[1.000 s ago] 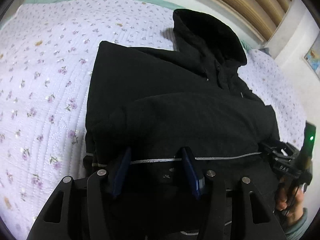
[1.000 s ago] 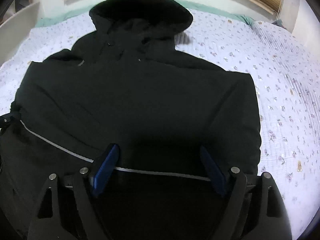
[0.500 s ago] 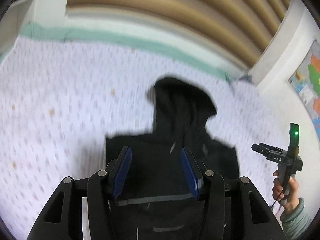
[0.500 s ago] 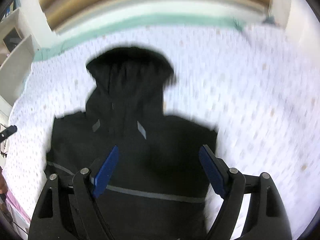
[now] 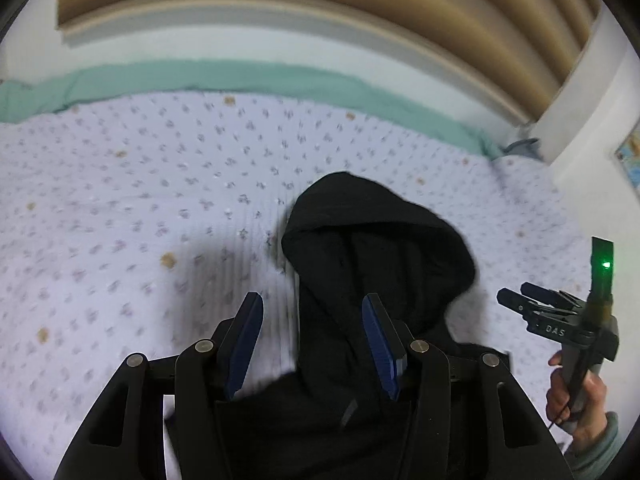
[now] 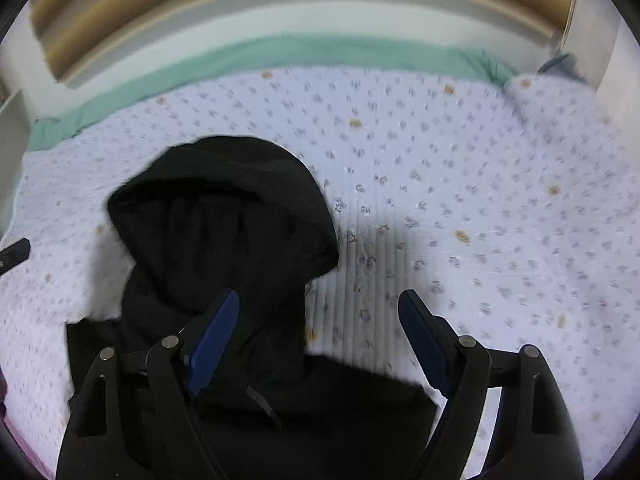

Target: Fold large clothes

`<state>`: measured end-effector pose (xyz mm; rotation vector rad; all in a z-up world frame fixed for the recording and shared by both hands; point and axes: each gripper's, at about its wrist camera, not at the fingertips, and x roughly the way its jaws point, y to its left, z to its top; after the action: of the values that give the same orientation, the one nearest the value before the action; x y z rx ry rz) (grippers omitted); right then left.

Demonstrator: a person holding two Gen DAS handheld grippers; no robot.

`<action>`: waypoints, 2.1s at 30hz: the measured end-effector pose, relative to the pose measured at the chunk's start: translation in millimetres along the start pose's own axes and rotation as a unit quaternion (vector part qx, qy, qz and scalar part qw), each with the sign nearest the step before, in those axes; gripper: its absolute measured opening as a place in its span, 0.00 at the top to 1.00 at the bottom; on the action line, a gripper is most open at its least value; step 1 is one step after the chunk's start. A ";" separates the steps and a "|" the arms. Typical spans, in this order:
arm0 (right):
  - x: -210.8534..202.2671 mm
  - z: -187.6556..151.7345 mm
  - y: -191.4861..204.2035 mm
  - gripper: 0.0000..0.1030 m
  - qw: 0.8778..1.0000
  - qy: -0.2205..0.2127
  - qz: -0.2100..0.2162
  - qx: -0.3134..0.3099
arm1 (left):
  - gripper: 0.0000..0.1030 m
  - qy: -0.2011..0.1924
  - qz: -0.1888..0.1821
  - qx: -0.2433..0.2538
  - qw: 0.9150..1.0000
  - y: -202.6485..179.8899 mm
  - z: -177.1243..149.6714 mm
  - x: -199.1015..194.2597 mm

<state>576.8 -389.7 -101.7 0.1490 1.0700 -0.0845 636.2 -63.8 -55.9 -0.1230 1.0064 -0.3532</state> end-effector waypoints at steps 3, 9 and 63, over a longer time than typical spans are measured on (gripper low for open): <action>42.0 6.8 -4.9 0.18 1.000 0.010 -0.001 0.004 | 0.49 0.017 0.005 0.001 1.000 3.1 7.6 48.1; 98.7 18.4 -15.0 0.42 0.999 0.029 0.022 0.022 | 0.55 0.030 0.021 -0.029 0.999 16.5 17.1 118.2; 150.0 -11.5 5.8 0.45 0.994 0.038 0.053 -0.083 | 0.79 0.100 -0.071 -0.065 0.990 58.4 -36.5 164.9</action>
<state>639.3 -381.6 -238.4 0.0584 1.1385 0.1070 698.8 -63.8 -223.2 -0.2824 1.2224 -0.4363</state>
